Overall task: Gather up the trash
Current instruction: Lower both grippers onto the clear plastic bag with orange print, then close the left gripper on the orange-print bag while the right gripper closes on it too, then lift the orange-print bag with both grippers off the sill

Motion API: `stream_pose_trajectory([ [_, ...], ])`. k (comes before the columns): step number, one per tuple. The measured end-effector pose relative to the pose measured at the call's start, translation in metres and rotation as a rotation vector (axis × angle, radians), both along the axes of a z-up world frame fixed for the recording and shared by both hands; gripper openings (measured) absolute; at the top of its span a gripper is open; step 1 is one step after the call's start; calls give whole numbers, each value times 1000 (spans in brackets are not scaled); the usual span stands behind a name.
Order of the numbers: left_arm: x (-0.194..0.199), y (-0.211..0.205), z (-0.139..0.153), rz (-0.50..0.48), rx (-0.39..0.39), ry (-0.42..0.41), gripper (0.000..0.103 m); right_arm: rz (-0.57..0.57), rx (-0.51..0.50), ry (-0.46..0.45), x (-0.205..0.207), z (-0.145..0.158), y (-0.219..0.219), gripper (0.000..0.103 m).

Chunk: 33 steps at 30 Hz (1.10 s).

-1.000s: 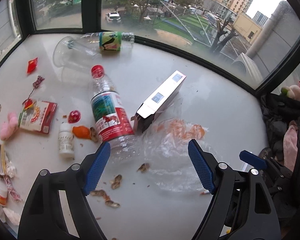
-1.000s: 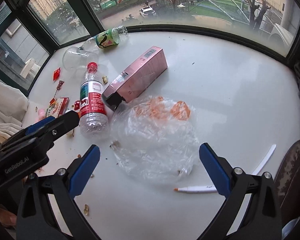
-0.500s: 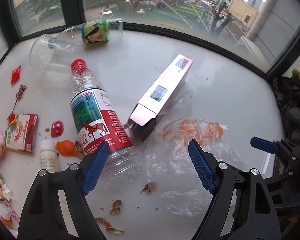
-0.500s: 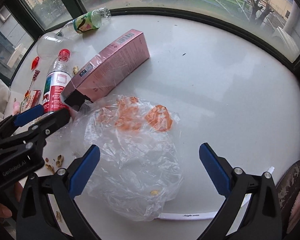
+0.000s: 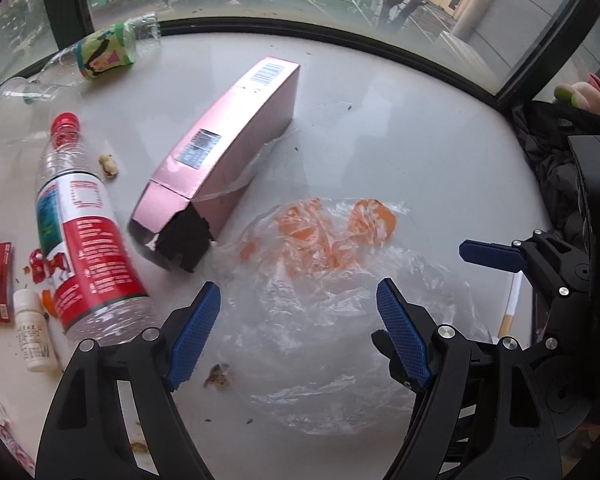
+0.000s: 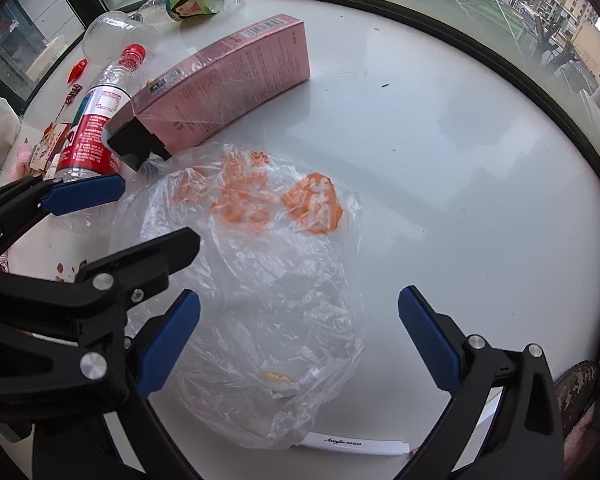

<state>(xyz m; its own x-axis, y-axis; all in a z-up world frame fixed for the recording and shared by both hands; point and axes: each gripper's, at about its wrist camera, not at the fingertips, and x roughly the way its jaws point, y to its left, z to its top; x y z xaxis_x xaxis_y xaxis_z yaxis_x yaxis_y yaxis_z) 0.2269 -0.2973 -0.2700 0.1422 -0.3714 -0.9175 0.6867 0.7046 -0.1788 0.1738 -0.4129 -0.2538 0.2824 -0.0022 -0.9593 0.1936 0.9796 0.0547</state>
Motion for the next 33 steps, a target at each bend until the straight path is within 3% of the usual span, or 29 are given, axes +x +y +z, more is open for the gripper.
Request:
stream_pose_trajectory([
  [10, 23, 0, -24, 14, 14, 89, 77, 135, -43, 9, 29, -12, 17, 97],
  [17, 25, -1, -30, -2, -4, 91, 76, 110, 0, 30, 31, -24, 14, 96],
  [22, 21, -8, -30, -33, -37, 78, 56, 112, -7, 34, 34, -26, 16, 95],
  [24, 22, -8, -31, -28, -49, 88, 45, 131, -48, 14, 37, -22, 21, 83],
  [26, 27, -6, -33, 2, -71, 127, 27, 140, -42, -13, 39, -16, 22, 48],
  [27, 31, -4, -35, 20, -79, 151, 16, 148, -28, -14, 41, -14, 23, 37],
  [28, 33, -3, -36, 33, -84, 169, 8, 151, 12, -7, 44, -14, 23, 13],
  [29, 33, -2, -37, 33, -89, 176, 6, 148, 34, -1, 46, -14, 23, 8],
  [33, 24, 3, -21, -13, -124, 120, 3, 156, 30, -49, 38, -3, 25, 5],
])
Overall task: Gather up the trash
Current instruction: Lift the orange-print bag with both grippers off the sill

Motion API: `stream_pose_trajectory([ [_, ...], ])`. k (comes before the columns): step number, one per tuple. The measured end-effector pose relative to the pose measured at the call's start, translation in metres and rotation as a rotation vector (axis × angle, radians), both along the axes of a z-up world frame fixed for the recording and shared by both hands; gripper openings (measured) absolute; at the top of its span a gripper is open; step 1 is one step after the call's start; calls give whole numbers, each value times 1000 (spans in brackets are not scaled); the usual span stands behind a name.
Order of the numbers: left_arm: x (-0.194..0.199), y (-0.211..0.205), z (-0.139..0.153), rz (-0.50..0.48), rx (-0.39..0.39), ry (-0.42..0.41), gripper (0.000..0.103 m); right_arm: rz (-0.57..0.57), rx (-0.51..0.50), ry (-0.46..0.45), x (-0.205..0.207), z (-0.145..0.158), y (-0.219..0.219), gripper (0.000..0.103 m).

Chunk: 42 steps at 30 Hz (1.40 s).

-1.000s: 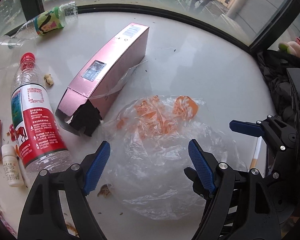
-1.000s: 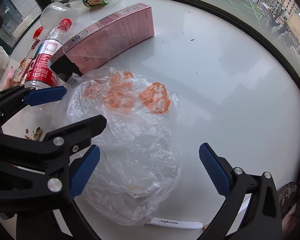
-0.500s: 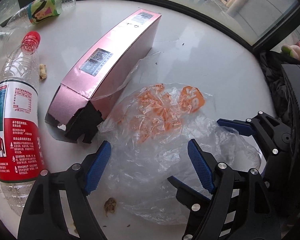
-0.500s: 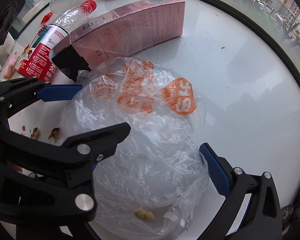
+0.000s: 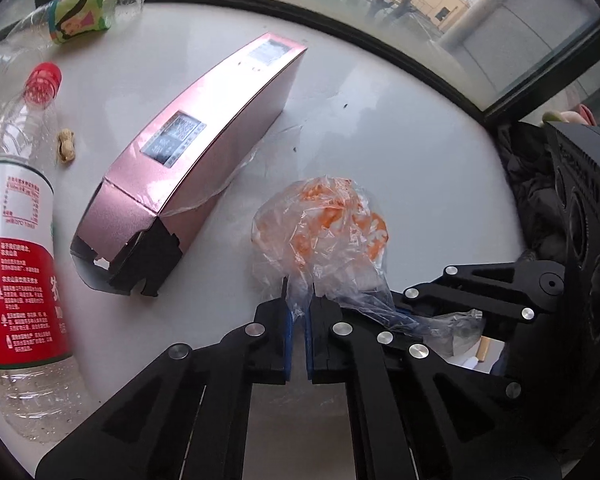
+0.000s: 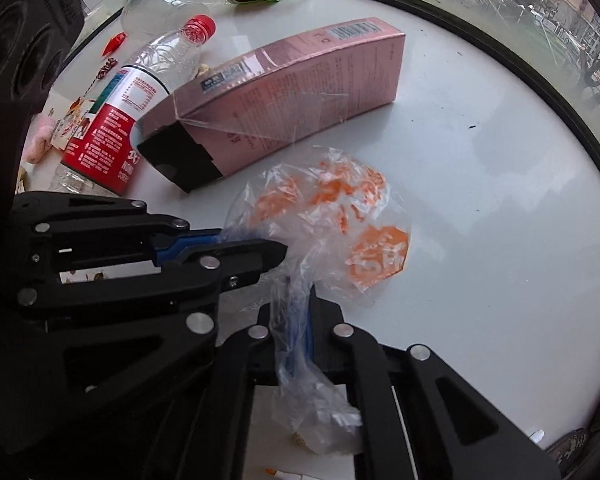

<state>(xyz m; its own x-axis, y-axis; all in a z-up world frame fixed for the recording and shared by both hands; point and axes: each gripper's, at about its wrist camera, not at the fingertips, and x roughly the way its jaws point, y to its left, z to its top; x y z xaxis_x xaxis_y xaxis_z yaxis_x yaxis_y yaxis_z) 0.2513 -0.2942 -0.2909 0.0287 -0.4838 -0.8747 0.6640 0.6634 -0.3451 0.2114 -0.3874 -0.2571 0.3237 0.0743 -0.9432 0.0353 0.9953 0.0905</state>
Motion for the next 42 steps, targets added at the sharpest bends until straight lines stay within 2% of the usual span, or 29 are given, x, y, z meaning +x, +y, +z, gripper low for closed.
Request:
stream_pose_trajectory([
  [3, -8, 1, 18, -20, -39, -47, 3, -16, -12, -45, -10, 16, 5, 5],
  [13, -26, 10, 74, -48, -112, -119, 2, -78, -60, -151, -30, 68, 8, 5],
  [17, -45, 16, 115, -57, -138, -225, 2, -113, -51, -222, -48, 104, 14, 5],
  [24, -84, 42, 196, -38, -215, -383, 2, -106, -110, -384, -86, 179, 46, 5],
  [32, -142, 85, 265, 45, -293, -541, 2, -44, -166, -543, -137, 237, 80, 5],
  [37, -170, 115, 287, 141, -323, -608, 2, 32, -178, -606, -155, 252, 104, 5],
  [42, -196, 145, 304, 261, -333, -656, 2, 127, -138, -661, -178, 265, 124, 5],
])
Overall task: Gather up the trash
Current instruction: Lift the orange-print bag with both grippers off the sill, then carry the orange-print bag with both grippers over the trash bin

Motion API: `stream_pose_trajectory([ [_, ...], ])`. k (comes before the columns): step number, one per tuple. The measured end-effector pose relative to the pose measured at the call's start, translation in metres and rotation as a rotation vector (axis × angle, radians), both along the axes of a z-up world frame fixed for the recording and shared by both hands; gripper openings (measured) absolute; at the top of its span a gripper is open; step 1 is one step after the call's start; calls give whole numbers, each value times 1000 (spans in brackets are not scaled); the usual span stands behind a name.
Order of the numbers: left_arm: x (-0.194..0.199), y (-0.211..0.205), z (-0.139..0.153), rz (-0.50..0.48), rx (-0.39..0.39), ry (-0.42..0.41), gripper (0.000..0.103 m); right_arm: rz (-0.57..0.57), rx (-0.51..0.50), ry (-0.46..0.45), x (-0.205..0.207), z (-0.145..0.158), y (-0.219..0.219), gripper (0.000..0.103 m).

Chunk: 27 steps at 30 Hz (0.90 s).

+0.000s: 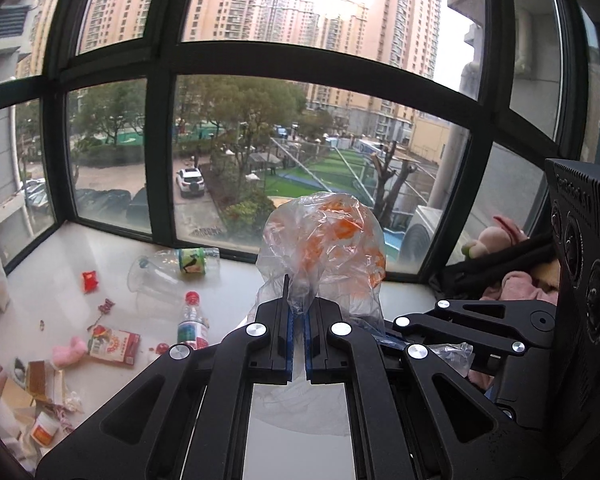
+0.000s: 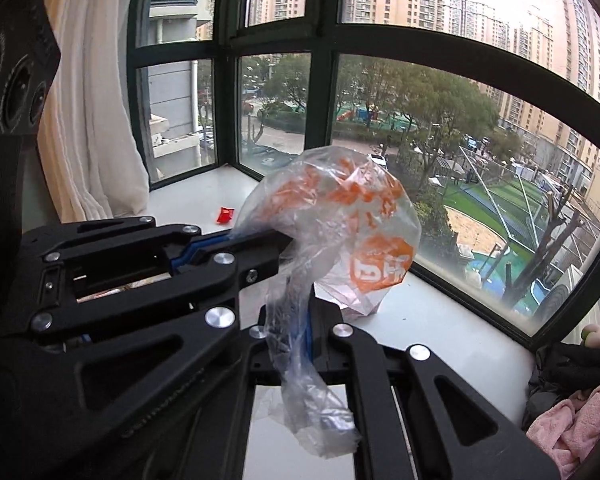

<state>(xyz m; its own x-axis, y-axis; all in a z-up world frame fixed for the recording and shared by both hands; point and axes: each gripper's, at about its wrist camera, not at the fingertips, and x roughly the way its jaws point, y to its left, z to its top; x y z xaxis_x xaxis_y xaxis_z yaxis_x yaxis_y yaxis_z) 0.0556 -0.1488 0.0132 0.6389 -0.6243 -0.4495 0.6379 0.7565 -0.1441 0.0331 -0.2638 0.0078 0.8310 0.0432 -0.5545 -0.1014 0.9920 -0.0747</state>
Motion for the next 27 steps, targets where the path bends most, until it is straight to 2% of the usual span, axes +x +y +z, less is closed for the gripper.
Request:
stream_pose_trajectory([
  [5, -17, 34, 0, 119, 23, 0, 2, 118, 19, 8, -11, -3, 26, 5],
  [12, -27, 100, -2, 272, 32, 8, 2, 267, 32, 22, -15, 0, 90, 5],
  [20, -40, 217, 1, 464, 13, -1, 2, 461, 6, 15, -13, 4, 198, 5],
  [27, -50, 307, 7, 576, 24, 1, 2, 560, 12, 15, -22, 9, 285, 5],
])
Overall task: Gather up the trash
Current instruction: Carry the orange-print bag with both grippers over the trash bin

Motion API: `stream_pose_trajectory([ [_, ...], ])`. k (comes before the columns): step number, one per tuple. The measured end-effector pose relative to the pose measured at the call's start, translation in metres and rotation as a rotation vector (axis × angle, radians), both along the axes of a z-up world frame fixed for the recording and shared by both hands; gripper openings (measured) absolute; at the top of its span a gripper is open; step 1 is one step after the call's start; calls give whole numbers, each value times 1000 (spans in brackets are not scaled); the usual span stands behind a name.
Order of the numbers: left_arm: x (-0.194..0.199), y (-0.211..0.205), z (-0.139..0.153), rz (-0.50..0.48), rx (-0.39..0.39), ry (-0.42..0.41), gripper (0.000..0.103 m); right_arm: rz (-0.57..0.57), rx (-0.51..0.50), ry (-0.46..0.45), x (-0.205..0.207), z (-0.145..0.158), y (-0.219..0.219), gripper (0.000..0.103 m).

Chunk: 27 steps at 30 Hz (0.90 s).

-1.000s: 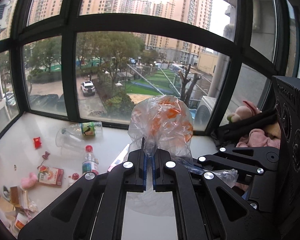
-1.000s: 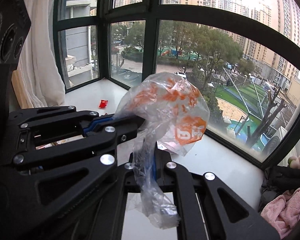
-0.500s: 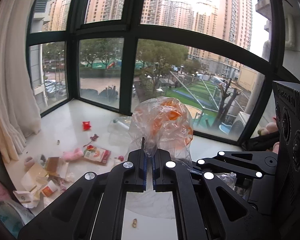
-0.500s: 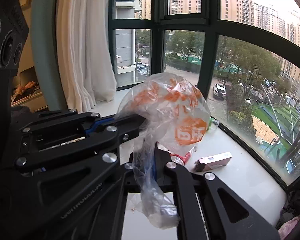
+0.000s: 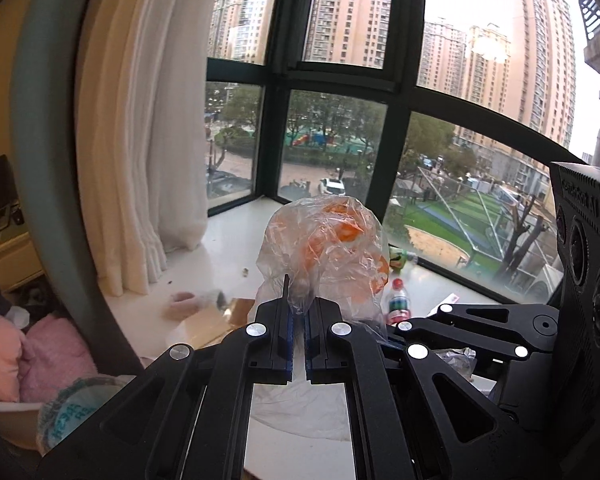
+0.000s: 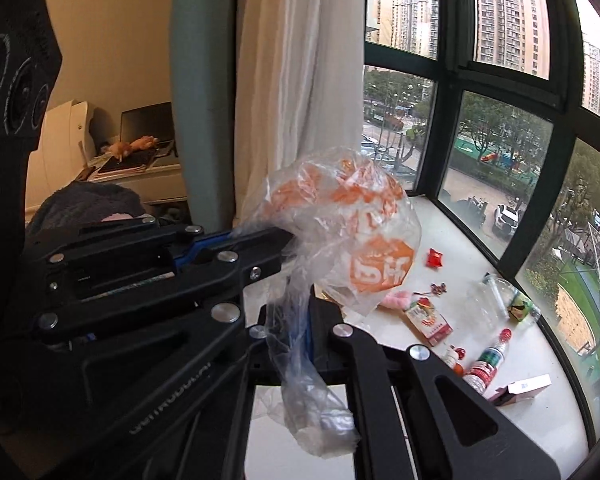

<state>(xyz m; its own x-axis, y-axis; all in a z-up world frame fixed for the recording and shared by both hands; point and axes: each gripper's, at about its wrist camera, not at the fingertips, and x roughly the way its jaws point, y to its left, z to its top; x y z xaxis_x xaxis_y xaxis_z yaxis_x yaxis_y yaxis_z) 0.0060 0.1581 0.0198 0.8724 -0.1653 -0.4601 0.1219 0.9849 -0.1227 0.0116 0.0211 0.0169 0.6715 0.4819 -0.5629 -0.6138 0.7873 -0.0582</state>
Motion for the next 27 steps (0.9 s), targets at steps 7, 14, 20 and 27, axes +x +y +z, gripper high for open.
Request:
stream_pose_trajectory([
  [7, -8, 47, 1, 33, -22, -3, 2, 22, -7, 3, -7, 4, 51, 5],
  [14, -15, 72, 1, 52, -52, -11, 2, 31, -29, 4, -7, 7, 74, 5],
  [20, -20, 95, -6, 88, -68, 9, 3, 68, -58, 25, -9, 2, 97, 5],
  [27, -24, 127, -25, 163, -73, 90, 3, 131, -66, 116, -8, -18, 129, 5],
])
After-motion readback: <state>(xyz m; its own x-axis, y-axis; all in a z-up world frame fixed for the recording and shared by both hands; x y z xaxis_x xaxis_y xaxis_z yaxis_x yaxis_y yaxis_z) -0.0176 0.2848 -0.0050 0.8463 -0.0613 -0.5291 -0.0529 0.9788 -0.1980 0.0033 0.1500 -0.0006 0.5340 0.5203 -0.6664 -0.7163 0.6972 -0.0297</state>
